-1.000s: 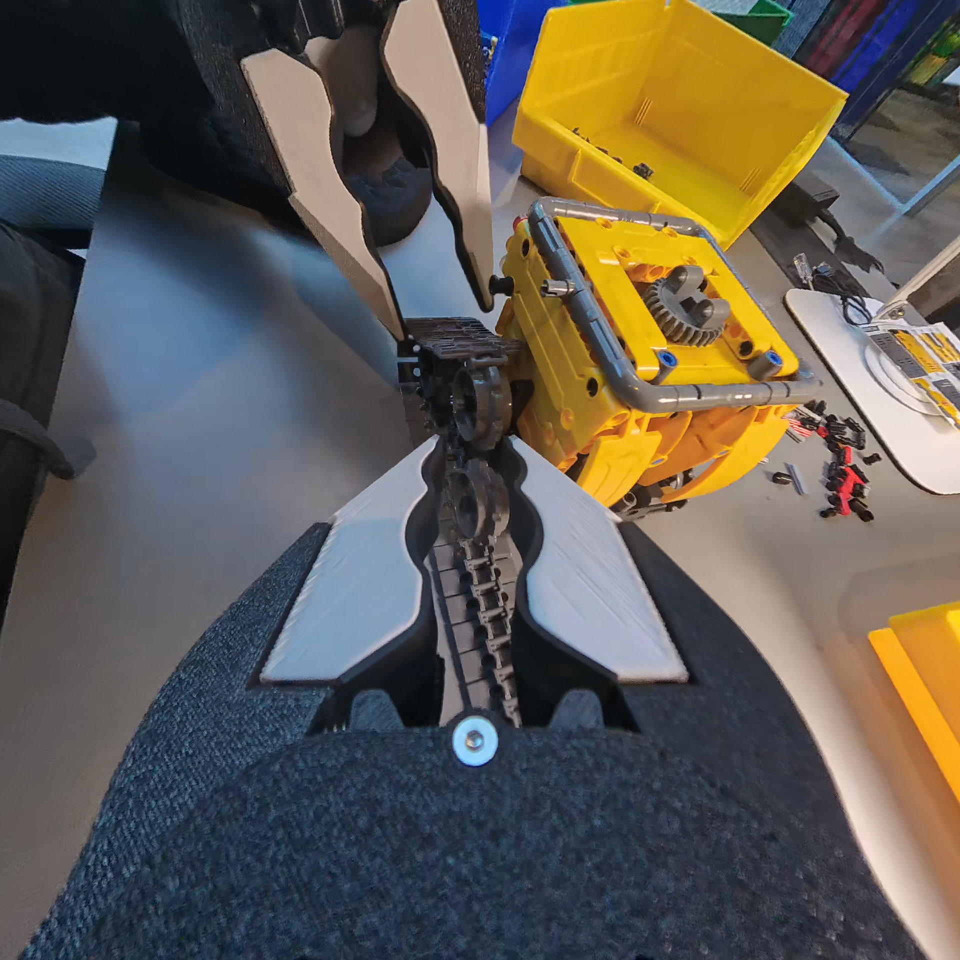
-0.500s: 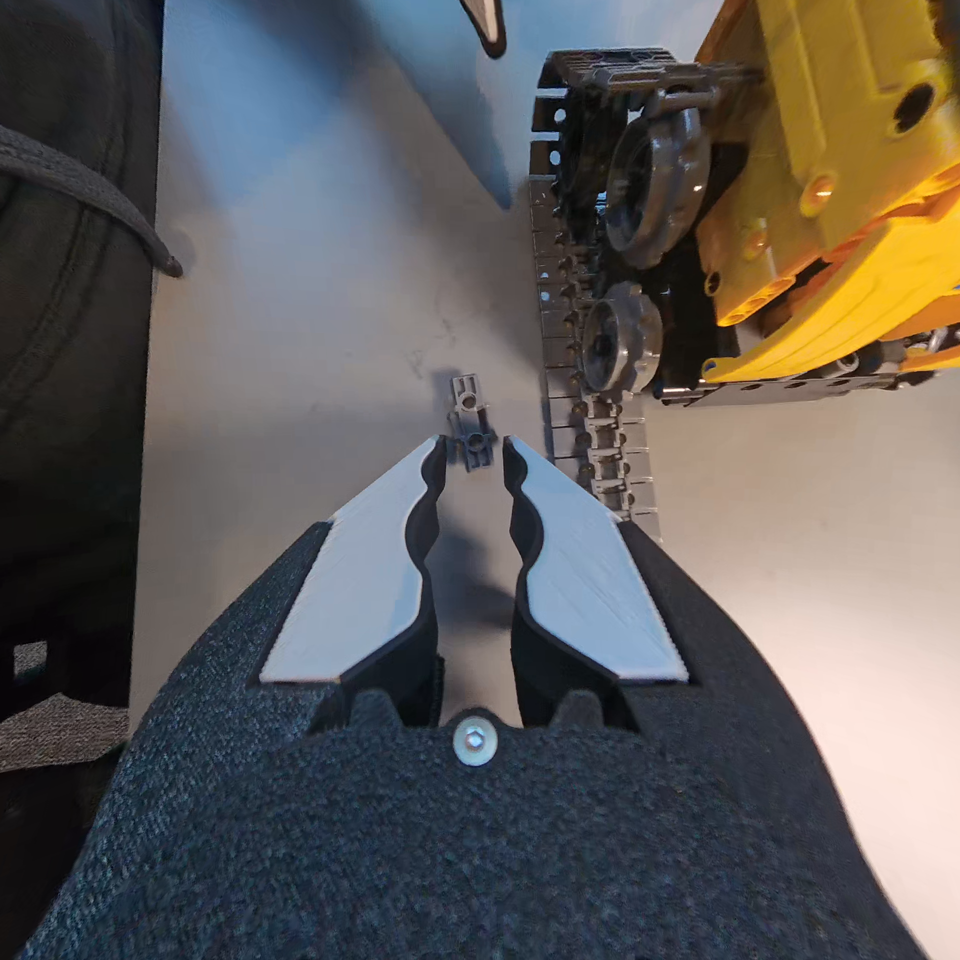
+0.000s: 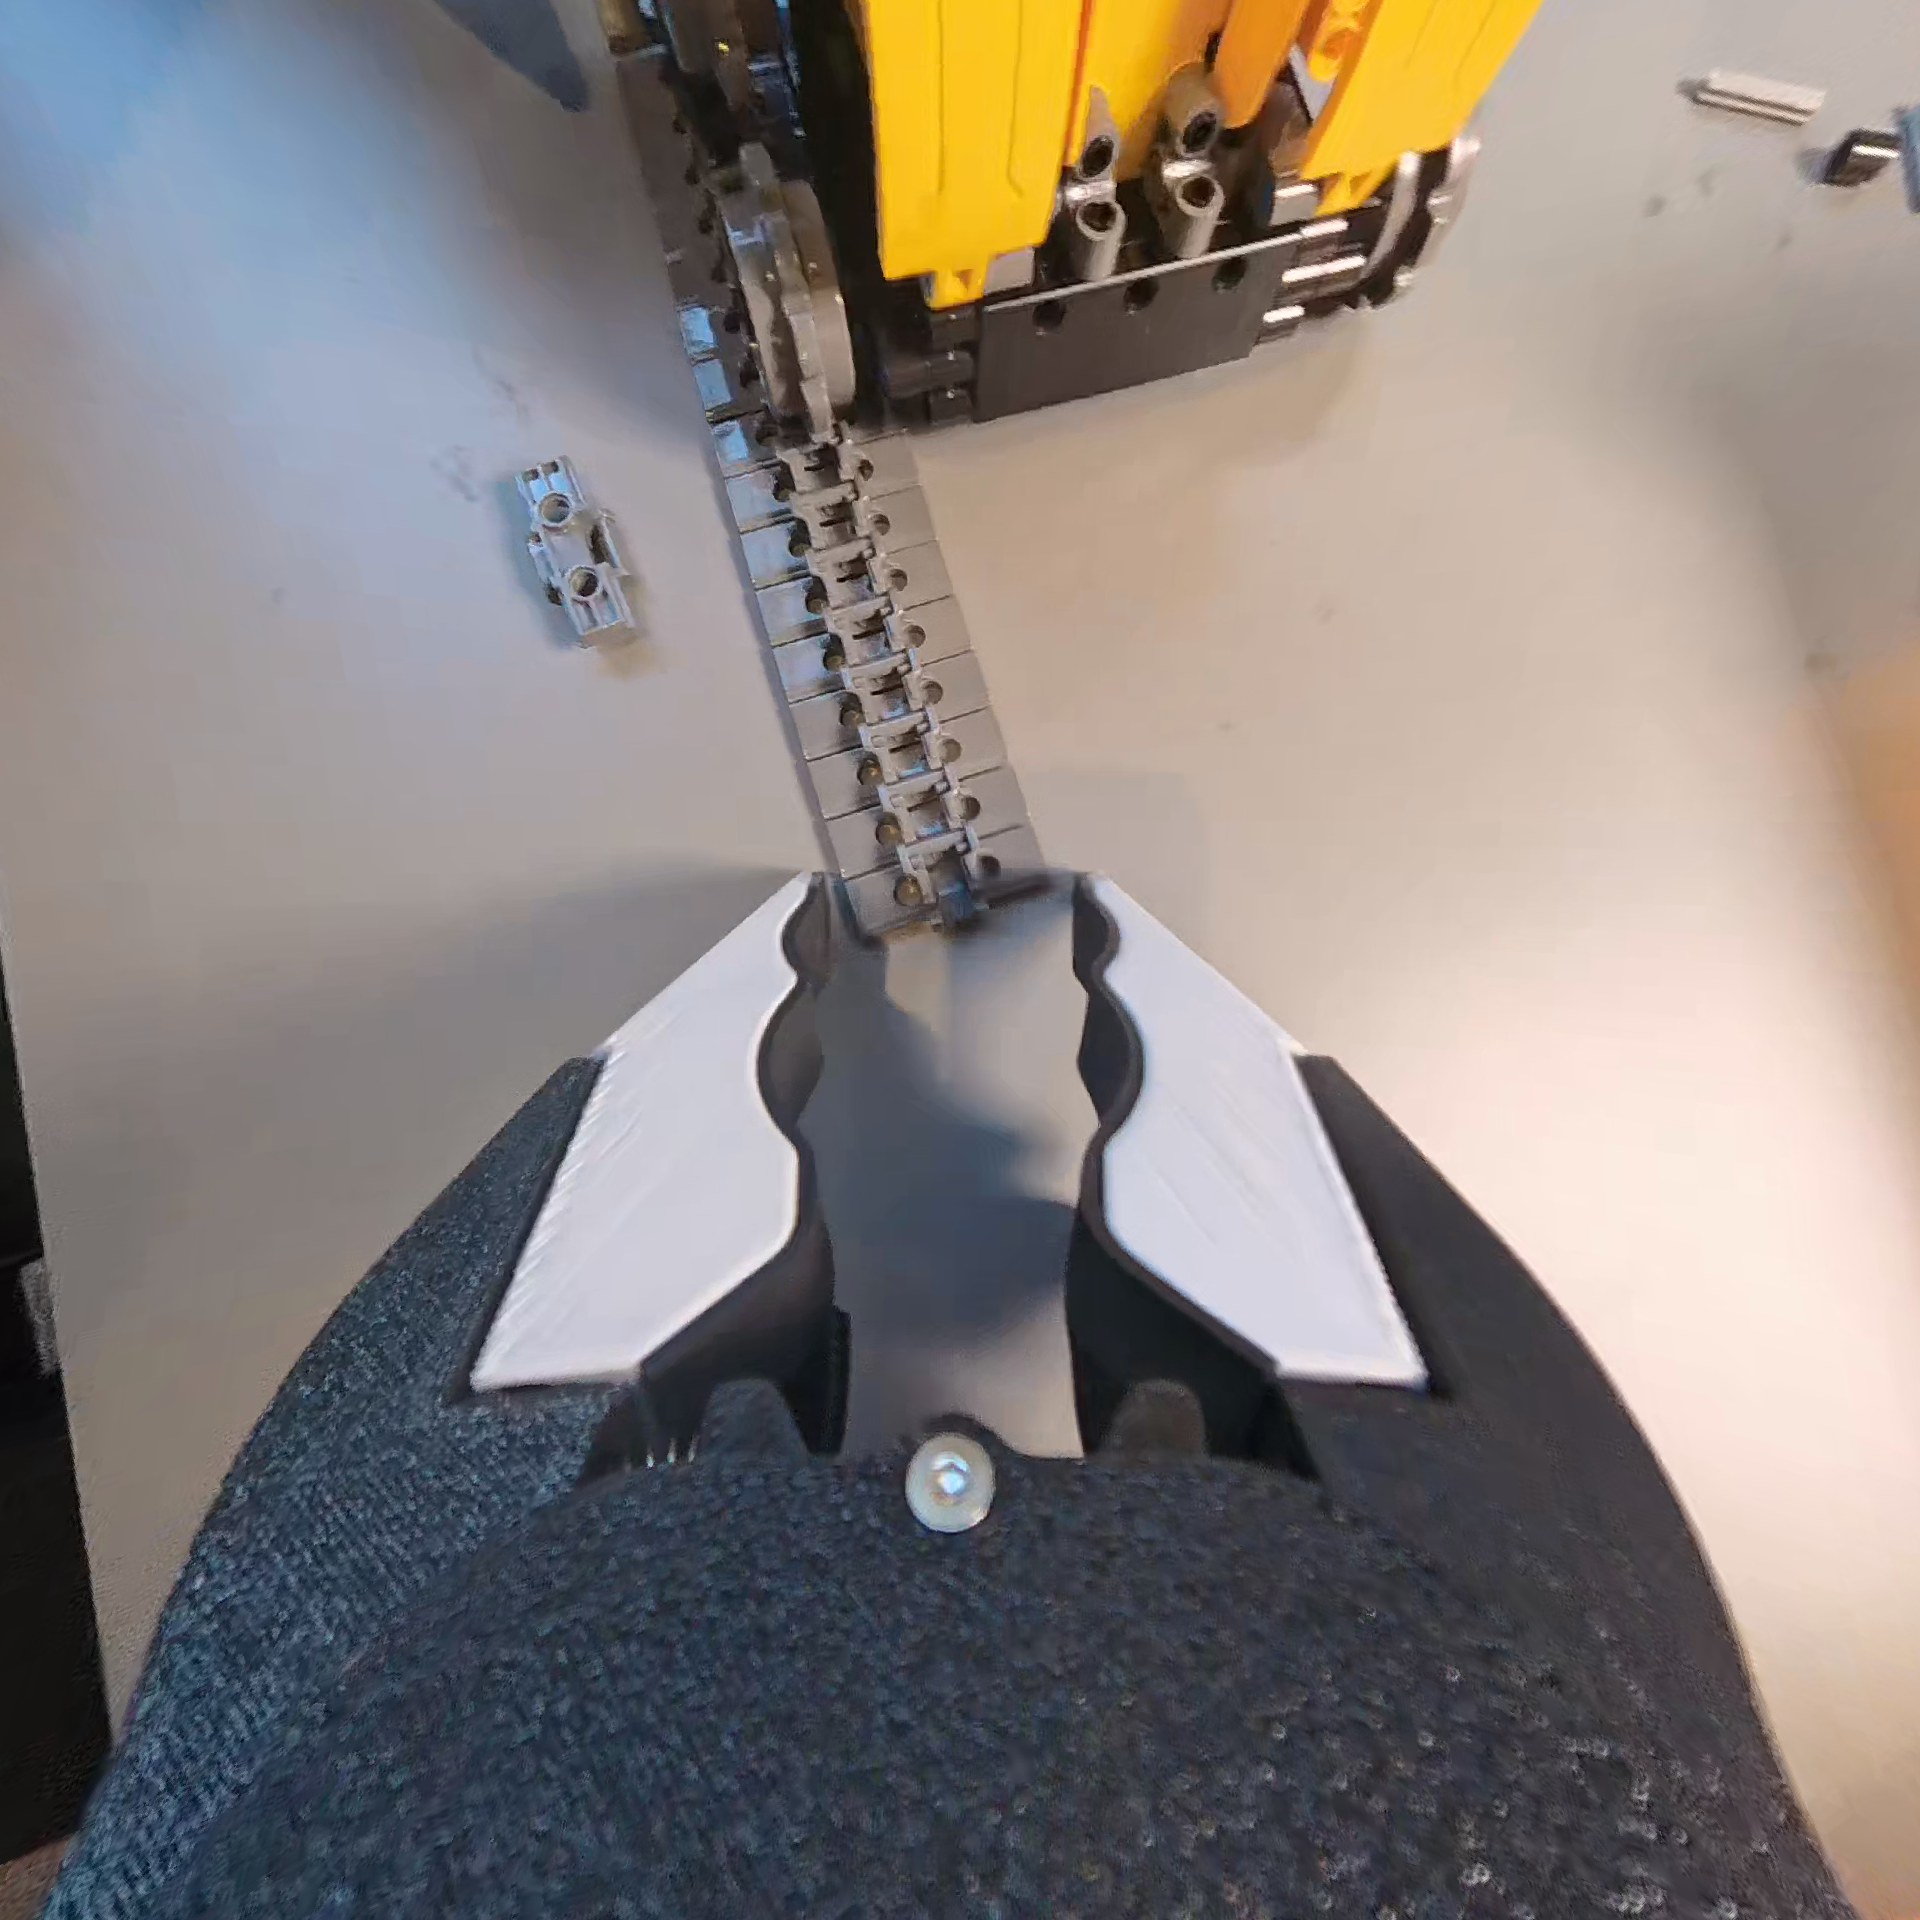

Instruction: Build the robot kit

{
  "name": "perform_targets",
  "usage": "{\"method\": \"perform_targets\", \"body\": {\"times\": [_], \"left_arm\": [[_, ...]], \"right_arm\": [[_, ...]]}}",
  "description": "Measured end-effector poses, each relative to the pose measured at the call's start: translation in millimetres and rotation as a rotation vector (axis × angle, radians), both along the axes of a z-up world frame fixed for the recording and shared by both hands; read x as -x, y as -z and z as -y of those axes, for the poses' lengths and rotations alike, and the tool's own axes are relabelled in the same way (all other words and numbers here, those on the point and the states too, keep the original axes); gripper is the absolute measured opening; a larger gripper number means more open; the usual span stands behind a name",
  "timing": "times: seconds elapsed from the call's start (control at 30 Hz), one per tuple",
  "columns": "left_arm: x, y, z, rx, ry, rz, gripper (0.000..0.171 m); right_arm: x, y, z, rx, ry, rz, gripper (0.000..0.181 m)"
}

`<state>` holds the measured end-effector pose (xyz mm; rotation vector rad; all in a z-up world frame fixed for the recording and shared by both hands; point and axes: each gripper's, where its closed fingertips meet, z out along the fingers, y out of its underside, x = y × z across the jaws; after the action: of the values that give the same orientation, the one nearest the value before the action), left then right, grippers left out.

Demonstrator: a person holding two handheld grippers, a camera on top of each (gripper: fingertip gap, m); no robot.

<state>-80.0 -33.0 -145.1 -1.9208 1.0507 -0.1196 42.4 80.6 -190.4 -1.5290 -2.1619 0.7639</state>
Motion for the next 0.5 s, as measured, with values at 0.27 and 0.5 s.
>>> {"method": "perform_targets", "body": {"times": [0.27, 0.5], "left_arm": [[-1, -2, -3, -0.002, 0.003, 0.008, 0.031], [-19, -22, 1, -0.058, 0.031, 0.067, 0.028]], "right_arm": [[3, -2, 6, -0.018, -0.097, 0.06, 0.038], [14, -36, 13, -0.088, -0.132, -0.032, 0.038]]}}
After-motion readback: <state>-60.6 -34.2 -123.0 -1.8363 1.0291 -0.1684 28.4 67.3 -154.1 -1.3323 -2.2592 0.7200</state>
